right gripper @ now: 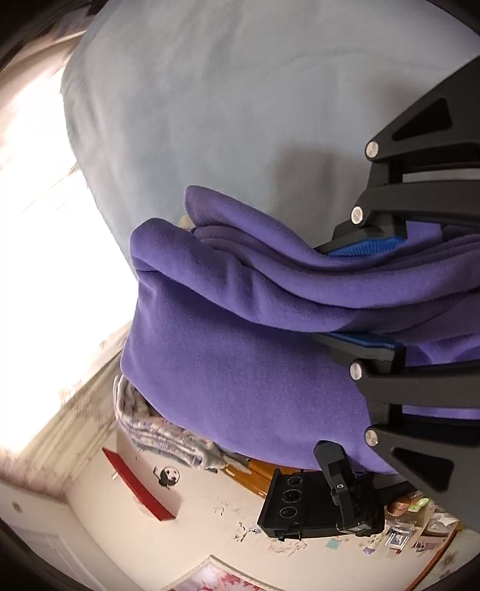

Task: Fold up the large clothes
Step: 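Lift the folded hoodie with both tools and carry it toward the clothes stack, then lower the hoodie onto the black-and-white clothes stack and open both tools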

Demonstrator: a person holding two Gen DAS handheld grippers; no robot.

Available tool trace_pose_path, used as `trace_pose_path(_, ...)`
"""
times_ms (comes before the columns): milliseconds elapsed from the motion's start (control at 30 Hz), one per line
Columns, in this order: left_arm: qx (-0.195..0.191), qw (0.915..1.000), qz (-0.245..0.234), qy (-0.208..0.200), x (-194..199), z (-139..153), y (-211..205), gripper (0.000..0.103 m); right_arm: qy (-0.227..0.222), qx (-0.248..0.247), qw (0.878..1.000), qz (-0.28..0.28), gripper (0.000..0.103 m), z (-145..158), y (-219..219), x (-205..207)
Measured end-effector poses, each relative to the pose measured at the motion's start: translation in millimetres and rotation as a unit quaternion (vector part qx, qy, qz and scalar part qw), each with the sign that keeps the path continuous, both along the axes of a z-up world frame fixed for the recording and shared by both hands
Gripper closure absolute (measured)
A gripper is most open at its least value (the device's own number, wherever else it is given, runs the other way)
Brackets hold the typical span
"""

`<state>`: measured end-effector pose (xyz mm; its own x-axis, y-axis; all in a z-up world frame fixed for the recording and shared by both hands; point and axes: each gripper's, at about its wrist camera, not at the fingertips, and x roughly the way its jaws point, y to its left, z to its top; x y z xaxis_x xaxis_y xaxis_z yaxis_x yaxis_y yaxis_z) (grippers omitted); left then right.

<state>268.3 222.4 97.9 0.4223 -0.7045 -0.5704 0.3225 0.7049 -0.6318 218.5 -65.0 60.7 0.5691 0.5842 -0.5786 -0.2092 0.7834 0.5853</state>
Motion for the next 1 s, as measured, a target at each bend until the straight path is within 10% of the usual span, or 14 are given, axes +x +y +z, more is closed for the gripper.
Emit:
trace_pose_path(433, 0.078, 0.994, 0.012, -0.076, 214.1, 51.0, 95.8, 0.009, -0.054, 0.07, 0.996, -0.003, 0.068, -1.3, 97.8, 196.7)
trace_pose_path(833, 0.095, 0.994, 0.05, 0.019, 366.7, -83.5, 145.0, 0.0, 0.036, 0.045, 0.997, -0.054, 0.067, -122.9, 127.5, 313.7)
trace_pose_path(1000, 0.069, 0.9959, 0.059, -0.004, 370.7, -86.6, 153.1, 0.0, 0.016, 0.052, 0.997, -0.049, 0.052, -129.8, 108.2, 304.7)
